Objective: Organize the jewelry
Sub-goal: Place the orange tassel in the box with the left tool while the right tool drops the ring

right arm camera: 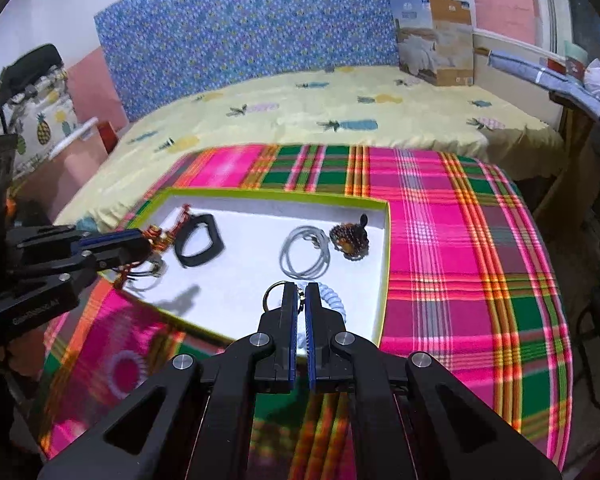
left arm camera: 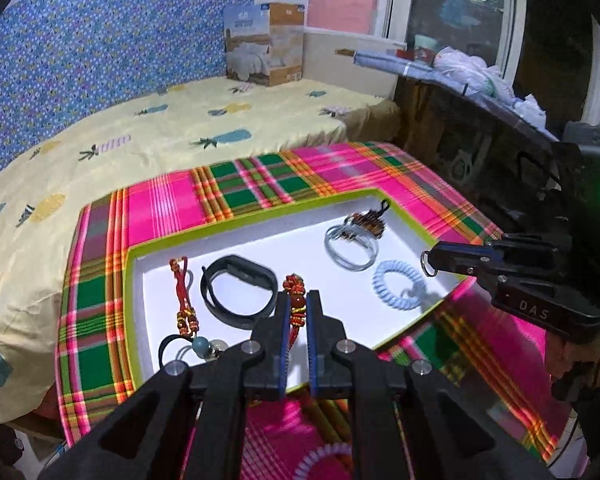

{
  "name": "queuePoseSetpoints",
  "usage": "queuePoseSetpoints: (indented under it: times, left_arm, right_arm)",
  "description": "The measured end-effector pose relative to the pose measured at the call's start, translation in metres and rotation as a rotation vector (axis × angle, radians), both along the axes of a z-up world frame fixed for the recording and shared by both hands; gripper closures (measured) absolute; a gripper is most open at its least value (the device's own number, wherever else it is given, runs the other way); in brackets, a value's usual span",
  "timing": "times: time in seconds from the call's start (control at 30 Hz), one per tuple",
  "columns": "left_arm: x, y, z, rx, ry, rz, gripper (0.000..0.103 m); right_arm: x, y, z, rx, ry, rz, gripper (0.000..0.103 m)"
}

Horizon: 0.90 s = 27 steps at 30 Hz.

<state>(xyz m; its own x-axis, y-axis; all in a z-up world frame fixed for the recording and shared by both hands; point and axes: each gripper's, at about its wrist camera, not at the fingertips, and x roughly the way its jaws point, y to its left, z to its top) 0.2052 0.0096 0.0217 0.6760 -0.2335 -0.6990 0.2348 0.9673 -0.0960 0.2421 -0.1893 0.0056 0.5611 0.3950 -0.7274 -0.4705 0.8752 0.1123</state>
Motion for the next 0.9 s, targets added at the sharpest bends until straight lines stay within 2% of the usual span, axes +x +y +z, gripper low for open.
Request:
queuePoseSetpoints:
  times: [0.2, 0.53, 0.7, 0.77, 0.83, 0.9]
  left_arm:
    - [0.008, 0.0, -0.018, 0.014, 0.037, -0.002, 0.095]
    - [0.016, -0.005, -0.034, 0.021, 0.101, -0.031, 0.095]
    - [0.017, -0.005, -0.037, 0.016, 0.114, -0.033, 0.095]
    - [0.016, -0.006, -0.036, 0.016, 0.112, -0.034, 0.094]
    - [0.015, -0.006, -0.034, 0.009, 0.107, -0.039, 0.092]
    - [0.012, -0.005, -0.031, -0.001, 0.098, -0.041, 0.076]
  right_arm:
    - [0.018, 0.006, -0.025, -0.045, 0.065, 0.003, 0.1]
    - [0.025, 0.013, -0.036, -0.095, 0.121, 0.017, 0.099]
    - [0.024, 0.011, -0.035, -0.098, 0.125, 0.007, 0.089]
    - [0.023, 0.011, -0.034, -0.09, 0.124, 0.006, 0.088]
    - [0.021, 0.009, -0.032, -0.082, 0.119, 0.003, 0.085]
    - [0.017, 0.008, -0.028, -0.07, 0.107, 0.005, 0.077]
